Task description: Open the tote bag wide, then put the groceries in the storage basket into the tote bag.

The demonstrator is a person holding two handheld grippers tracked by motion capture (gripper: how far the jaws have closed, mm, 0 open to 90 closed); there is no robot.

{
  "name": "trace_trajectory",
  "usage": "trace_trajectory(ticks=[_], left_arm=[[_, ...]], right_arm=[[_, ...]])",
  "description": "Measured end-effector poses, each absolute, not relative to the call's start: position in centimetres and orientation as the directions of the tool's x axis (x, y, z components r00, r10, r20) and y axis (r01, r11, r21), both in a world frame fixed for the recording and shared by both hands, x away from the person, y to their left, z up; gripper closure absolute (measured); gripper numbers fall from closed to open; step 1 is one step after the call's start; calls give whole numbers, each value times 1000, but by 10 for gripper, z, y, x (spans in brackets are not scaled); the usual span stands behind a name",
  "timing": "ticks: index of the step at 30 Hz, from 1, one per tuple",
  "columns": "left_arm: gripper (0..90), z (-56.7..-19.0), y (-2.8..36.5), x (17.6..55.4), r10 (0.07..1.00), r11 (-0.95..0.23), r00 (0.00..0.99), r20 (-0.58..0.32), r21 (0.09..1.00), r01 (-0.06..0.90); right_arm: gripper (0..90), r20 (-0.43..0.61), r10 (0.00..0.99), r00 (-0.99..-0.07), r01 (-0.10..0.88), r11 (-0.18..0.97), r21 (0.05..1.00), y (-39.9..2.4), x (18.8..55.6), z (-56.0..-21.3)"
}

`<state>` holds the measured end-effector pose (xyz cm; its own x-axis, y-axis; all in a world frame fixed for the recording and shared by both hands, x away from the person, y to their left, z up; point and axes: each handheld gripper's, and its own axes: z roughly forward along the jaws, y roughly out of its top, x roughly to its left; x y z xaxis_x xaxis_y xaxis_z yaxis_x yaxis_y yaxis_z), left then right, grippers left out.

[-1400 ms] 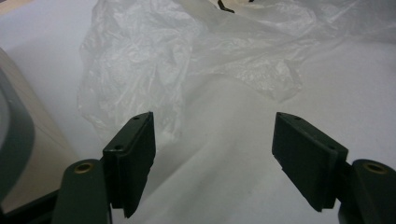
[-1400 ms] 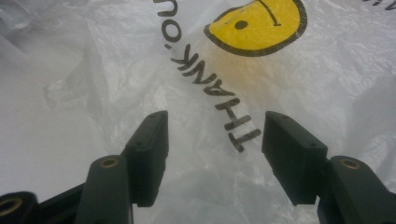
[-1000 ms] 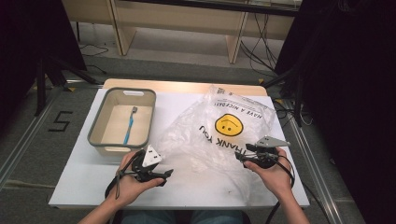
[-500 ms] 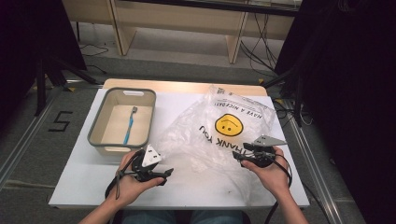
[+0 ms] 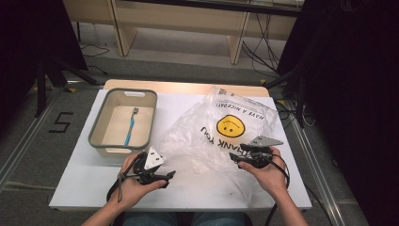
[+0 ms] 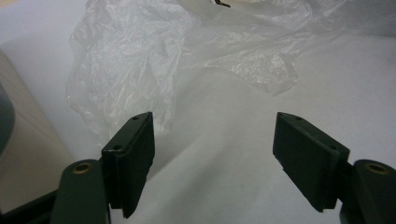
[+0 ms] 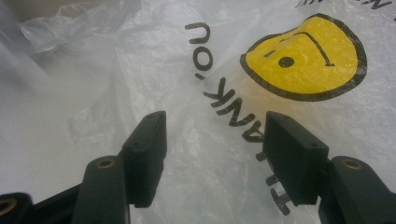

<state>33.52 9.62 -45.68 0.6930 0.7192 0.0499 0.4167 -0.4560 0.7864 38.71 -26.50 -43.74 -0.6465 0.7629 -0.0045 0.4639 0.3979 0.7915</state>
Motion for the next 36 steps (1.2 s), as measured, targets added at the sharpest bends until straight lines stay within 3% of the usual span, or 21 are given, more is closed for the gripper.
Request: trace_trajectory(ticks=[20,27,30,32,33,34,36], left_arm=[[292,-454,99,337,730,-447,682,55,793,415],[293,-455,97,337,725,-453,686,57,790,413],[293,-455,94,336,721,-454,691,56,791,409],[293,-455,94,335,720,-454,691,56,791,410],[293,-455,94,335,720,-454,692,56,791,409],[293,-455,94,336,719,-456,693,57,790,409],[293,-455,94,336,718,-456,693,57,791,408]], right_arm=[[406,-5,760,-650,461,399,792,-262,389,-434],[388,-11,674,-738,455,511,729,-240,394,-442],[525,-45,641,-766,472,608,639,-229,404,-456],[661,-23,642,-767,493,611,620,-228,407,-458],[661,-23,642,-767,493,611,620,-228,407,-458],[763,-18,656,-754,510,603,614,-228,409,-459],[845,5,661,-751,528,596,605,-229,411,-461]])
